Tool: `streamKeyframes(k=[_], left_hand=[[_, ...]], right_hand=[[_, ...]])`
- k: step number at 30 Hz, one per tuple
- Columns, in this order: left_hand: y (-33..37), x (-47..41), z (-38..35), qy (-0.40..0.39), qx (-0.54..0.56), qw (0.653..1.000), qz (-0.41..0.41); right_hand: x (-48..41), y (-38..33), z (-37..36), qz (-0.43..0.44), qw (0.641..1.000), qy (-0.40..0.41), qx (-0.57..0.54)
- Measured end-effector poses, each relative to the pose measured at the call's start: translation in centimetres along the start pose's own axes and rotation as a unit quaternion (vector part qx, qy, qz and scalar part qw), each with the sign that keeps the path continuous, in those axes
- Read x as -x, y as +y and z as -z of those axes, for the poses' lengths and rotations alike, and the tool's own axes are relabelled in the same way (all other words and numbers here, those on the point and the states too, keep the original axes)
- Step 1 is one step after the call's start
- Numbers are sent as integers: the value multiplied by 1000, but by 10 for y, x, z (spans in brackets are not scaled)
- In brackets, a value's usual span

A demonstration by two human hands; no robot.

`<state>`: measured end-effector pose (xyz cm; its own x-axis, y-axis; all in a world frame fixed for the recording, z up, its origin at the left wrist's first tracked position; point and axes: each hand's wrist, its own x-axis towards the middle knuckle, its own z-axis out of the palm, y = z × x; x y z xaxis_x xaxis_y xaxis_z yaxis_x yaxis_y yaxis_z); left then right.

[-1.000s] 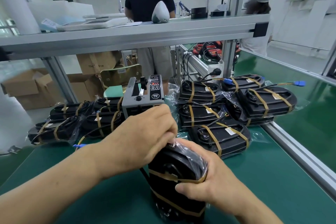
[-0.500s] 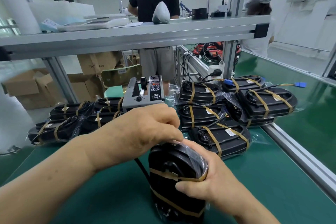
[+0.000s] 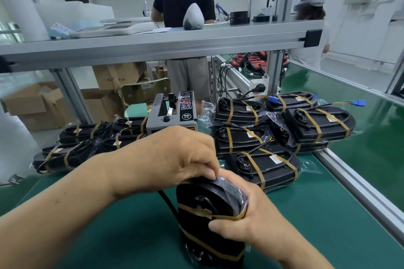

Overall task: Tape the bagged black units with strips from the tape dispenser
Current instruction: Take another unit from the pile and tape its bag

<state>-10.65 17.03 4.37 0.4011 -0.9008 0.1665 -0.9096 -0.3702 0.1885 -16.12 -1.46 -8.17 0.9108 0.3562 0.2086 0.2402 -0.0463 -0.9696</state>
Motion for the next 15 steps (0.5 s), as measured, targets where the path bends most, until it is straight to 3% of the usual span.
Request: streamKeyframes(k=[3,8,15], left_hand=[[5,-2,3,-16,-43,999,-9],[16,-9,-3,24,-159,986,-53],[15,-23,7,114,-173,977,-54]], right_hand=[[0,-1,1,-1,1000,2,0],[1,-2,0,-12,1000,16,12],[4,-6,-13,-3,998,-33,47]])
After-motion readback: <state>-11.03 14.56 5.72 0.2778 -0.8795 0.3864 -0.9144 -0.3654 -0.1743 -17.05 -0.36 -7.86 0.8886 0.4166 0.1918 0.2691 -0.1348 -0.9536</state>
